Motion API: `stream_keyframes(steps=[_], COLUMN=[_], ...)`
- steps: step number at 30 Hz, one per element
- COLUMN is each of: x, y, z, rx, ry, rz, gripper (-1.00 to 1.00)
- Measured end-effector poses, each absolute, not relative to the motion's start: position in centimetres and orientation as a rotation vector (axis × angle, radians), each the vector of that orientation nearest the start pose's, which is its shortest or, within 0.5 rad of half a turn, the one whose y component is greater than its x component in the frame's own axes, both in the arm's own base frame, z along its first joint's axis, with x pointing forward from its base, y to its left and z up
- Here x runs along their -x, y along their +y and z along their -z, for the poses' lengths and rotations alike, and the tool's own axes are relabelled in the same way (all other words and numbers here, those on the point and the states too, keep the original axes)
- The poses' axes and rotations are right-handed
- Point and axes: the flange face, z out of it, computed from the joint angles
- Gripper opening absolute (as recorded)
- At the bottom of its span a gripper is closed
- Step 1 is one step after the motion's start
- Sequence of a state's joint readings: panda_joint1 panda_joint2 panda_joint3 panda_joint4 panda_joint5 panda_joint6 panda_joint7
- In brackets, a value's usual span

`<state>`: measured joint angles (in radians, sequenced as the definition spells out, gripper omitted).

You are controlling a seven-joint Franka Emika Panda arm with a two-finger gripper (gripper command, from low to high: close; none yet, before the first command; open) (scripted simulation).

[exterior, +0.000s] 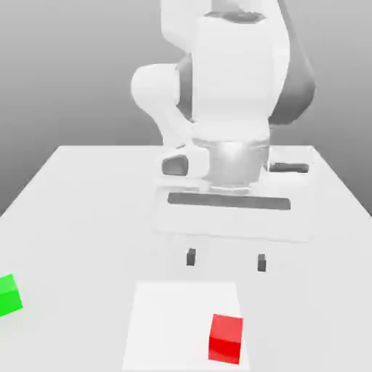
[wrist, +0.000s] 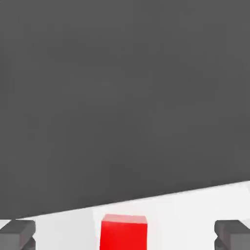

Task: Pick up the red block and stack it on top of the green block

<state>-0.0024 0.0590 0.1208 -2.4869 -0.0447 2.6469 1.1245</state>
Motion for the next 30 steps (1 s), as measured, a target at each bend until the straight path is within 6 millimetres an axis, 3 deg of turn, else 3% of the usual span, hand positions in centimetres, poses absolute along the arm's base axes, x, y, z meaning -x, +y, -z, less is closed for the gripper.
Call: stream_keyframes(steps=[3,8,9,16,21,24,30], x=[-46.7,-46.3,-46.2,-46.2,-46.3,-46.9,-46.4], y=[6.3,6.5,6.5,6.5,6.3,1.5,-10.5], z=[-22.0,-15.4,-14.7,-14.8,-20.2,-21.2,-22.1], rx=[2.755,2.759,2.759,2.759,2.759,2.753,2.733], ry=[1.488,1.501,1.501,1.5,1.501,1.522,1.569], rz=[0.031,0.001,0.0,0.001,0.001,-0.001,-0.008], gripper=[0.0,0.0,-1.0,-1.0,-1.0,-1.0,-1.0])
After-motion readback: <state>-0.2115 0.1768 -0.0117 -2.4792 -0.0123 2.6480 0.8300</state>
